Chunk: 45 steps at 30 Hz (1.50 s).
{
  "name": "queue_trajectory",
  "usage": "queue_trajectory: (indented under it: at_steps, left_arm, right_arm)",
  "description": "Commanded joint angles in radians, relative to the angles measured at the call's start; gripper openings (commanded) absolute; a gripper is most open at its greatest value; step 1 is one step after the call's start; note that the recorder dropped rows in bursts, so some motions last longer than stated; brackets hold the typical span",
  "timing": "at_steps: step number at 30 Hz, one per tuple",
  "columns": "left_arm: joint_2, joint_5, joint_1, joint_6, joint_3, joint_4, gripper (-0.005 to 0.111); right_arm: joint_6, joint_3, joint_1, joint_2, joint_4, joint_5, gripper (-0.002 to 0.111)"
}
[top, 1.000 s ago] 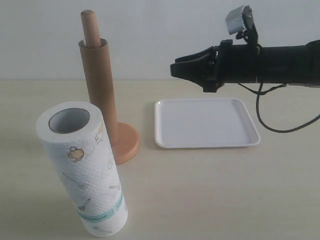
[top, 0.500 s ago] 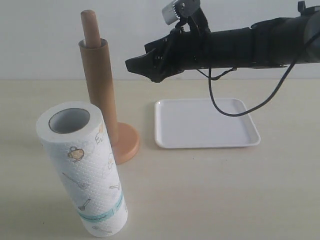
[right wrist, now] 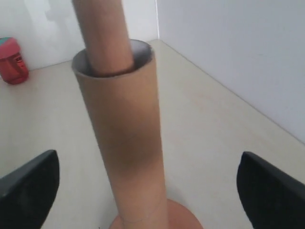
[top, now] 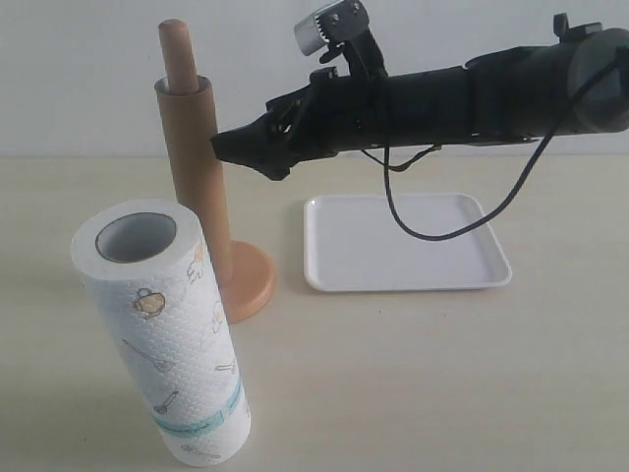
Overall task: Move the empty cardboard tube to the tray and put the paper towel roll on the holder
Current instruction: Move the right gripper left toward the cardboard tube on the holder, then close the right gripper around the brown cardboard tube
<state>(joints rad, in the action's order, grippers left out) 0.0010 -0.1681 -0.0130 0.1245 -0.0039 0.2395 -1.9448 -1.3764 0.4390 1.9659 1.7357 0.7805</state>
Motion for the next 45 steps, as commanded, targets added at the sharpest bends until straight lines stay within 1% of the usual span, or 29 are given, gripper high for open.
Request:
queue_trajectory:
  at_steps: [1,6,9,11,15,17,22,27,34,39,42,45]
  left_arm:
    - [-0.001,0.010,0.003,0.001,0.004,0.007,0.006]
    - [-0.001,0.010,0.003,0.001,0.004,0.007,0.006]
    - [-0.001,0.010,0.003,0.001,0.004,0.007,0.006]
    - [-0.001,0.010,0.003,0.001,0.004,0.007,0.006]
    - [-0.001,0.010,0.003,0.001,0.004,0.007,0.006]
    - [-0.001,0.010,0.003,0.001,0.004,0.007,0.006]
    - [-0.001,0.010,0.003,0.001,0.004,0.007,0.006]
    - [-0.001,0.010,0.003,0.001,0.004,0.007,0.006]
    - [-0.001,0.010,0.003,0.001,0.004,0.007,0.006]
    - [-0.001,0.010,0.003,0.001,0.004,0.007,0.006]
    - [-0.001,0.010,0.003,0.001,0.004,0.007,0.006]
    - [-0.001,0.010,0.003,0.001,0.004,0.007,0.006]
  right_arm:
    - [0.007,-0.008,0.009,-0.001,0.009,0.029,0.094]
    - [0.007,-0.008,0.009,-0.001,0.009,-0.054,0.094]
    - [-0.007,-0.008,0.011,-0.001,0.009,0.002,0.094]
    - [-0.016,-0.008,0.014,-0.001,0.009,-0.033,0.094]
    - [-0.051,-0.010,0.052,-0.001,0.009,-0.045,0.094]
    - [-0.072,-0.012,0.075,-0.001,0.009,-0.106,0.094]
    - [-0.055,-0.032,0.080,-0.001,0.009,-0.143,0.094]
    - [-0.049,-0.032,0.082,-0.001,0.009,-0.111,0.094]
    - [-0.050,-0.035,0.093,-0.001,0.009,-0.115,0.094]
    - [-0.036,-0.088,0.120,0.030,0.009,-0.163,0.094]
    - [0.007,-0.127,0.120,0.071,0.009,-0.144,0.094]
    - [0.009,-0.153,0.125,0.101,0.009,-0.123,0.094]
